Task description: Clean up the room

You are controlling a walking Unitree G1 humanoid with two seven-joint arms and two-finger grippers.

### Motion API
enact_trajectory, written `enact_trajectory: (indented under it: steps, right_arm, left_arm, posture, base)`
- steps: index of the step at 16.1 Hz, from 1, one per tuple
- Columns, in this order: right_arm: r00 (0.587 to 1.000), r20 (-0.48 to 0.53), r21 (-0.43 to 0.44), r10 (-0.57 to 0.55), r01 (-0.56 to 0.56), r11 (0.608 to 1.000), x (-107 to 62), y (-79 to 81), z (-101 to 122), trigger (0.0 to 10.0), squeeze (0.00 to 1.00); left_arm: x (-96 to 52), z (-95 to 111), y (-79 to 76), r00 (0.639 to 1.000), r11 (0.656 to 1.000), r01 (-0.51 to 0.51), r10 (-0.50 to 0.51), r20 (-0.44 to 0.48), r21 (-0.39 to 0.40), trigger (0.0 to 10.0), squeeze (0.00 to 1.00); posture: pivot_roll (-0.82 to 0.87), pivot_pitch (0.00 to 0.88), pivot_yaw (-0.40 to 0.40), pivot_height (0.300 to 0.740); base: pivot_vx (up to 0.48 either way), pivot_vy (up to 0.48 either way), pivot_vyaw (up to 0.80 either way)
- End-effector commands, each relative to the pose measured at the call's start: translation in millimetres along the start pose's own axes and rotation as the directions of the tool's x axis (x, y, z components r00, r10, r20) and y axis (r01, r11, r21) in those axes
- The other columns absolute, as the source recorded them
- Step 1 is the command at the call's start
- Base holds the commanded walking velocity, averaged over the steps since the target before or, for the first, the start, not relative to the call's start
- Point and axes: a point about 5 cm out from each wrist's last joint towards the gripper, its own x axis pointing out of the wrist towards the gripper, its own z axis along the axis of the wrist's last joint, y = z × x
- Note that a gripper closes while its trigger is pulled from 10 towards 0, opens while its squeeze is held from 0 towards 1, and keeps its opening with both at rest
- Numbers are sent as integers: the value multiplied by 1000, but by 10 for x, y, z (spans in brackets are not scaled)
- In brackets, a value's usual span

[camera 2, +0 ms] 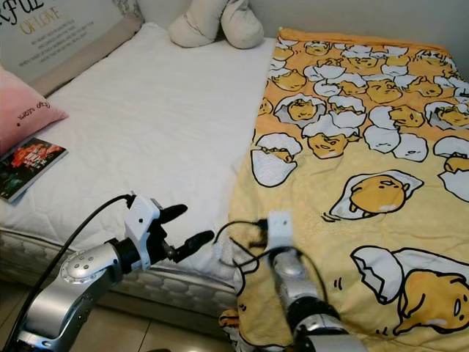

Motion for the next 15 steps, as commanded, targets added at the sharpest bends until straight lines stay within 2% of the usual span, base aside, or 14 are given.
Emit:
enact_trajectory:
  steps: [1, 3, 4, 5, 7, 9, 10, 11, 12, 13, 14, 15]
  right_arm:
    - [998, -47, 23, 38, -37, 999, 2, 58, -69, 10000, 0]
    - [991, -80, 46, 109, -106, 993, -7, 181, -156, 10000, 0]
    - [980, -73, 58, 183, -179, 982, -10, 306, -162, 10000, 0]
    - [951, -56, 62, 303, -300, 952, -24, 484, -148, 10000, 0]
    - [933, -50, 64, 356, -353, 933, -37, 558, -144, 10000, 0]
    - [876, -34, 70, 481, -478, 876, -97, 737, -161, 10000, 0]
    - [868, -10, 50, 497, -496, 867, -121, 764, -145, 10000, 0]
    - [881, 27, 31, 471, -472, 881, -122, 739, -98, 10000, 0]
    - [913, 124, -56, 388, -384, 922, -130, 632, 42, 10000, 0]
    - [927, 254, -155, 275, -241, 958, -167, 474, 227, 10000, 0]
    - [905, 368, -163, 212, -162, 973, -252, 348, 381, 10000, 0]
    - [887, 424, -171, 183, -120, 978, -344, 256, 449, 10000, 0]
  left_arm:
    - [18, 77, 4, 1000, 1000, 18, -18, 10, 18, 10000, 0]
    - [24, 99, 6, 1000, 1000, 25, -25, 17, 16, 10000, 0]
    - [10, 99, -16, 998, 999, 51, -51, 20, 15, 10000, 0]
    - [-51, 56, -44, 996, 995, 90, -90, 1, 31, 10000, 0]
    - [-80, 34, -49, 995, 994, 101, -101, -10, 36, 10000, 0]
    - [-103, 15, -57, 994, 994, 110, -109, -22, 29, 10000, 0]
    - [-100, 15, -63, 993, 993, 112, -112, -23, 28, 10000, 0]
    - [-97, 17, -61, 994, 993, 111, -110, -24, 31, 10000, 0]
    - [-91, 18, -51, 994, 994, 103, -102, -24, 38, 10000, 0]
    - [-85, 23, -32, 997, 996, 77, -76, -16, 45, 10000, 0]
    - [-71, 32, 5, 1000, 998, 22, -21, -2, 59, 10000, 0]
    - [-59, 32, 59, 998, 997, -55, 54, 12, 53, 10000, 0]
  posture:
    - [47, 0, 19, 740]
    - [46, 0, 16, 740]
    - [43, 0, 17, 740]
    - [42, 0, 15, 740]
    - [40, 0, 15, 740]
    - [37, 0, 15, 740]
    - [37, 0, 13, 740]
    - [37, 0, 13, 740]
    - [36, 0, 12, 740]
    - [33, 0, 12, 740]
    - [30, 0, 11, 740]
    - [26, 0, 11, 740]
  base:
    - [0, 0, 0]
    - [0, 0, 0]
    - [0, 0, 0]
    - [0, 0, 0]
    - [0, 0, 0]
    - [0, 0, 0]
    - [0, 0, 0]
    - [0, 0, 0]
    - [0, 0, 0]
    - [0, 0, 0]
    - [0, 0, 0]
    - [0, 0, 0]
